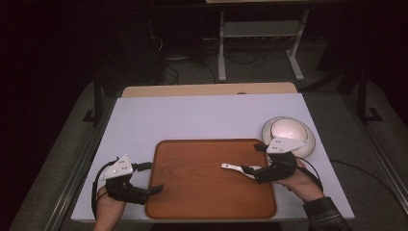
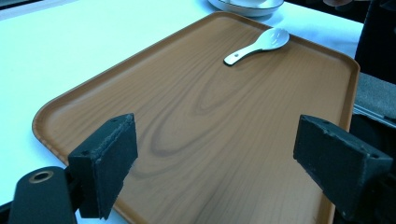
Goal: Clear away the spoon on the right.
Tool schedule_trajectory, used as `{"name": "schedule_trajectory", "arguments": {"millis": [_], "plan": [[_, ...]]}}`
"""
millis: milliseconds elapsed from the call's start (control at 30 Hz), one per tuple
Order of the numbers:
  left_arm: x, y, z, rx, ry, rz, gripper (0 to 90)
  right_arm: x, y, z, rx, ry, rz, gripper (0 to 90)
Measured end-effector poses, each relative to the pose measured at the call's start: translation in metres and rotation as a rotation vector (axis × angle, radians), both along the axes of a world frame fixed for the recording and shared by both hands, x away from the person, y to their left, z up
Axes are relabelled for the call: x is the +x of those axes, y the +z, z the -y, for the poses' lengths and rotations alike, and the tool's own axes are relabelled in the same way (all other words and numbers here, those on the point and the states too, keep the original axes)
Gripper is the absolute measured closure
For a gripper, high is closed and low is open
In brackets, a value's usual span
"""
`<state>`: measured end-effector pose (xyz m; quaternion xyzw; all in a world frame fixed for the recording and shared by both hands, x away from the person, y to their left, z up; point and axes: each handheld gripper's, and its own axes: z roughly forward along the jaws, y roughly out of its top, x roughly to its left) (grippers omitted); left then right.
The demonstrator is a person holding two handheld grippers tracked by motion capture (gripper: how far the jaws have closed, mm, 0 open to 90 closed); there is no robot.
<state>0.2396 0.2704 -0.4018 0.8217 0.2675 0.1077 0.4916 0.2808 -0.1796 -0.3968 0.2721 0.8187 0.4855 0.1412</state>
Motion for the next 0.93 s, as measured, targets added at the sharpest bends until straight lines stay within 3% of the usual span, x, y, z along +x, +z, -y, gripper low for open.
{"name": "schedule_trajectory", "arguments": {"millis": [367, 600, 933], "plan": [[-0.001, 0.0, 0.0, -0.006, -0.002, 0.005, 13.3, -0.016, 0.0, 0.03, 0.058, -0.051, 0.023, 12.5], [-0.001, 0.0, 0.0, -0.007, -0.004, 0.006, 13.3, -0.029, -0.007, 0.048, 0.068, -0.082, 0.015, 12.2], [-0.001, 0.0, 0.0, -0.004, -0.005, 0.006, 13.3, -0.038, -0.014, 0.049, 0.054, -0.073, -0.001, 11.3]]}}
